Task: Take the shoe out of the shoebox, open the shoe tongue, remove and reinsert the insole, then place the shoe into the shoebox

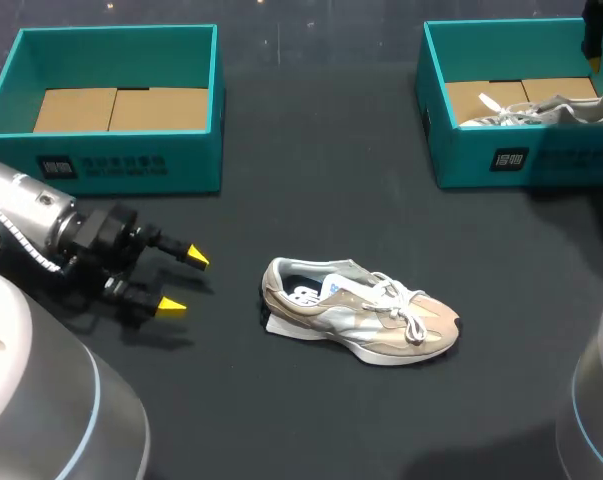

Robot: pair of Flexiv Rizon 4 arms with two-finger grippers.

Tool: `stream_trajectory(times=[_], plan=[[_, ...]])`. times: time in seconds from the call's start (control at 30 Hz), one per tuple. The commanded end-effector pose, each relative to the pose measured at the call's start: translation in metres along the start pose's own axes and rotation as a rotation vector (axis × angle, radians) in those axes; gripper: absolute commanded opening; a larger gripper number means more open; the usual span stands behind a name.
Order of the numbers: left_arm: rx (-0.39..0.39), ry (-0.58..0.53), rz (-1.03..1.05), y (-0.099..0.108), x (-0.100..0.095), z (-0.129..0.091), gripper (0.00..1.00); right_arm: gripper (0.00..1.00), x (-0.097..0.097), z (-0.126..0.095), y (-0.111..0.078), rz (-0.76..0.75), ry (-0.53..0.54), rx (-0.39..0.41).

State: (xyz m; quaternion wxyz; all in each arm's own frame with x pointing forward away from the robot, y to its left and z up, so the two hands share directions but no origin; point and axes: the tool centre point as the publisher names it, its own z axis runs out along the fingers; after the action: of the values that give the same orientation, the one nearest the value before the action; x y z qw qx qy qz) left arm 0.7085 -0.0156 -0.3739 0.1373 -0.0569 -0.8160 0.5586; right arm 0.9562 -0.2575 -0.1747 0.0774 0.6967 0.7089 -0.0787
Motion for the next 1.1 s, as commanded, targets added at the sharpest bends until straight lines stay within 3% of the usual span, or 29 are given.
stream_trajectory(times=[0.03,0.17,0.27,0.37,0.8,1.1], plan=[[-0.002,0.002,0.000,0.000,-0.002,0.000,1.00,1.00,0.000,0.000,-0.001,0.000,0.000,-0.001],[-0.002,0.002,0.000,0.000,-0.002,0.000,1.00,1.00,0.000,0.000,-0.001,0.000,0.000,-0.001],[0.080,0.017,0.038,0.005,-0.001,0.002,1.00,1.00,0.000,0.000,-0.001,0.000,0.000,-0.001],[0.106,-0.035,0.054,0.008,-0.004,0.001,1.00,1.00,0.000,0.000,-0.001,0.000,0.000,-0.001],[0.142,-0.175,0.026,0.029,-0.012,-0.004,1.00,1.00,0.000,0.000,-0.001,0.000,0.000,-0.001],[0.143,-0.197,0.028,0.035,-0.006,0.000,1.00,1.00,0.000,0.000,-0.001,0.000,0.000,-0.001]])
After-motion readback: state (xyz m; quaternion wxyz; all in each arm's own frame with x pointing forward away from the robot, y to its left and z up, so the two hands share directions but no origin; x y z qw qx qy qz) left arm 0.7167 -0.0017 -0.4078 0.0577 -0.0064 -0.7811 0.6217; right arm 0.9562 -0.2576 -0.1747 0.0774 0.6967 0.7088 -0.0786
